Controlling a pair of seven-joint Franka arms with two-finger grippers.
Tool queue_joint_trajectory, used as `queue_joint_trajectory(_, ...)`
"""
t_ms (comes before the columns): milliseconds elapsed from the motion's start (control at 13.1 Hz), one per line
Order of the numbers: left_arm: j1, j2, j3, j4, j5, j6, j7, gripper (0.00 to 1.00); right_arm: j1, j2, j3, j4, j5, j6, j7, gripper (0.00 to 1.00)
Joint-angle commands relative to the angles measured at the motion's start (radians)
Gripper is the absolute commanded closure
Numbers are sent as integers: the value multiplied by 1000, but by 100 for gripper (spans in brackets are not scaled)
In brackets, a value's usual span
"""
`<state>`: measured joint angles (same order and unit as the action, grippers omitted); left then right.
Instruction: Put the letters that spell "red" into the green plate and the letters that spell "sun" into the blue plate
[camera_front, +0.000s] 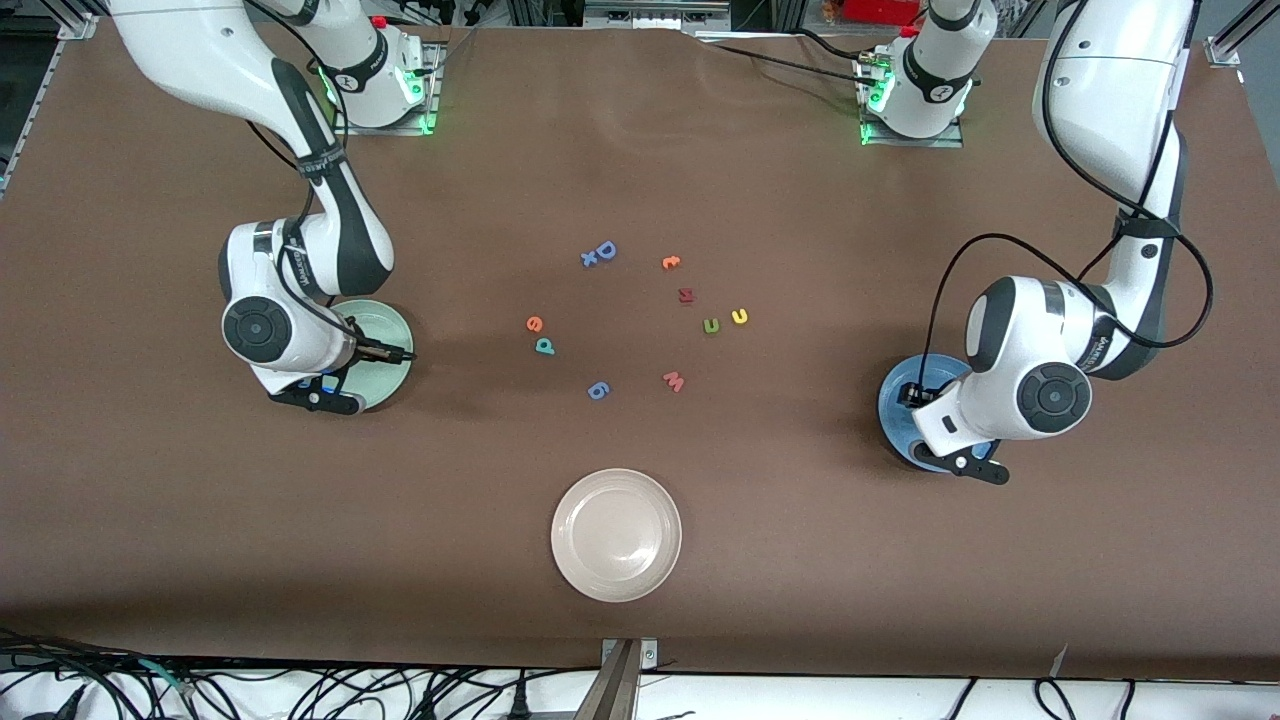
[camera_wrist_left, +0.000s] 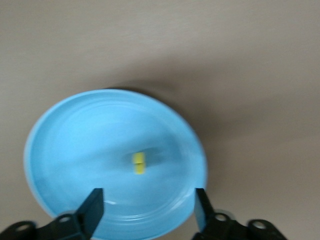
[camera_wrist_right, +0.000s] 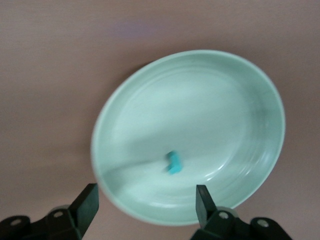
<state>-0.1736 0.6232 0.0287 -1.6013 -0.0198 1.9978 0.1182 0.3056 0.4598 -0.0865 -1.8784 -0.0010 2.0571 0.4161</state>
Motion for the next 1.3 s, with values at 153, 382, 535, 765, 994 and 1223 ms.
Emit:
queue_joint_trajectory(153,-7,-51,-180,-43,-46,-14,-326,0,9,-4,165,25,19,41,105,21)
queue_joint_trajectory(382,-9,-100,-265,-132,-43,39,-484,0,30,34,227,24,19,176,182,21)
queue_joint_trajectory(535,-10,-169,-312,-326,-42,277,-560,0,91,65,228,22,16,233,261,23)
queue_joint_trajectory(765,-39,-194,-358,-462,-11,411,-673,0,141,79,228,-28,15,256,316,35)
queue_joint_trajectory(994,-93,-181,-363,-482,131,455,-869,0,150,92,228,-54,15,297,323,35)
queue_joint_trajectory(1223,-116,-149,-362,-486,152,496,-910,0,155,102,228,-71,10,344,336,38)
